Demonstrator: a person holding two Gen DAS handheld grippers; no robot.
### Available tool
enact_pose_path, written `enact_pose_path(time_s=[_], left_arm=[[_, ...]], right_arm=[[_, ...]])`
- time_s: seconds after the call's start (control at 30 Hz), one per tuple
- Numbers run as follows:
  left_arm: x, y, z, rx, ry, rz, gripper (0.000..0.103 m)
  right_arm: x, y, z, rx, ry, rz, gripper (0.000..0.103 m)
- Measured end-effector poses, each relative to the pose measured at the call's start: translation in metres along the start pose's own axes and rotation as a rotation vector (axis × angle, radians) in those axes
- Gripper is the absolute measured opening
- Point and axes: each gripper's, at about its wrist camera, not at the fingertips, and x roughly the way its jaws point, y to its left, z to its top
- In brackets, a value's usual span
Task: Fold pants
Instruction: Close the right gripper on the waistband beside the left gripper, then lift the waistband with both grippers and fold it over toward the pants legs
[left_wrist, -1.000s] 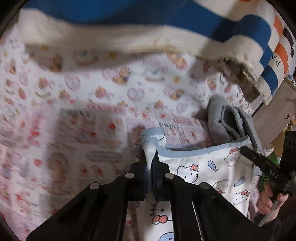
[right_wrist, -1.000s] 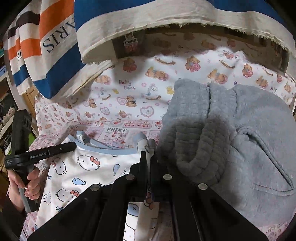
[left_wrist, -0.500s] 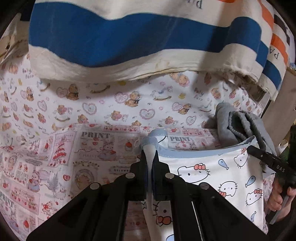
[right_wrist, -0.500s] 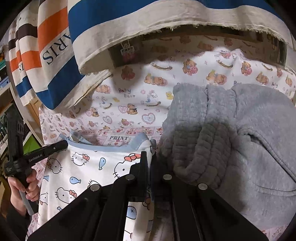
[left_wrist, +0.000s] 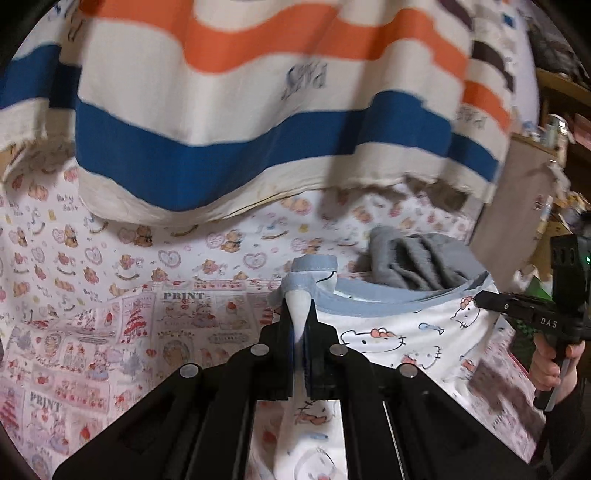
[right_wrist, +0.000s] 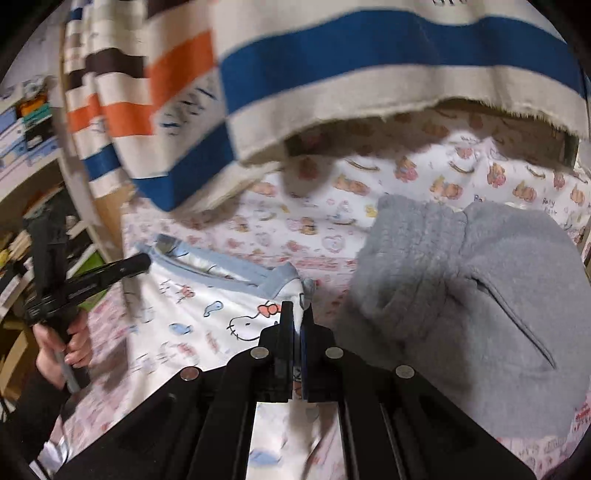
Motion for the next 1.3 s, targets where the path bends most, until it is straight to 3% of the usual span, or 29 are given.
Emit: enact_pose_path(time_s=[0.13,0.23,0.43,0.63,0.73,0.8,0.87,0.97,1.07,1.17,1.23,1.27,1.3], left_arm=[[-0.028,-0.005,-0.023,-0.004,-0.018,-0.049,0.003],[-0.037,-0.006,-0.044,-0.027,0.026,-0.089,0.003],[-0.026,-0.012,-0.079,0.004,0.164,-0.027,0.003],[-0.024,-0.009,-0.098,-0.004,0.264,-0.017,0.004],[-0.025,-0.008,-0.102,0.006,0.285,0.002,0.012],[-0.025,-0.008,-0.101,0.013,0.286,0.008,0.025],[-0.029,-0.009,-0.098,0.017,0.269,0.012,0.048],[-0.036,-0.012,-0.089,0.015,0.237,-0.022,0.051],[-0.035,-0.016,-0.076,-0.01,0.222,-0.04,0.059],[-0.023,-0.021,-0.068,-0.02,0.252,0.004,0.059],[-0.015,-0.022,-0.069,-0.026,0.291,0.023,0.055],[-0.013,-0.022,-0.072,-0.033,0.308,0.017,0.04],[-0.012,-0.022,-0.075,-0.041,0.321,0.003,0.032]], right_arm=[[-0.023,0.008,-0.023,-0.004,-0.001,0.015,0.002],[-0.029,0.006,-0.041,0.032,0.029,0.008,0.002],[-0.009,0.001,-0.077,0.055,0.136,-0.038,0.002],[0.005,-0.004,-0.1,0.082,0.224,-0.041,0.002],[0.005,-0.008,-0.106,0.093,0.25,-0.028,0.002],[0.007,-0.008,-0.108,0.086,0.255,-0.029,0.003],[0.005,-0.009,-0.108,0.091,0.256,-0.033,0.013],[-0.004,-0.009,-0.103,0.094,0.205,-0.064,0.035],[-0.012,-0.009,-0.092,0.113,0.16,-0.056,0.048],[-0.013,-0.006,-0.082,0.136,0.146,-0.04,0.048],[-0.008,0.002,-0.08,0.113,0.165,-0.061,0.039],[-0.006,0.006,-0.081,0.092,0.177,-0.075,0.03],[-0.005,0.01,-0.082,0.07,0.179,-0.091,0.027]])
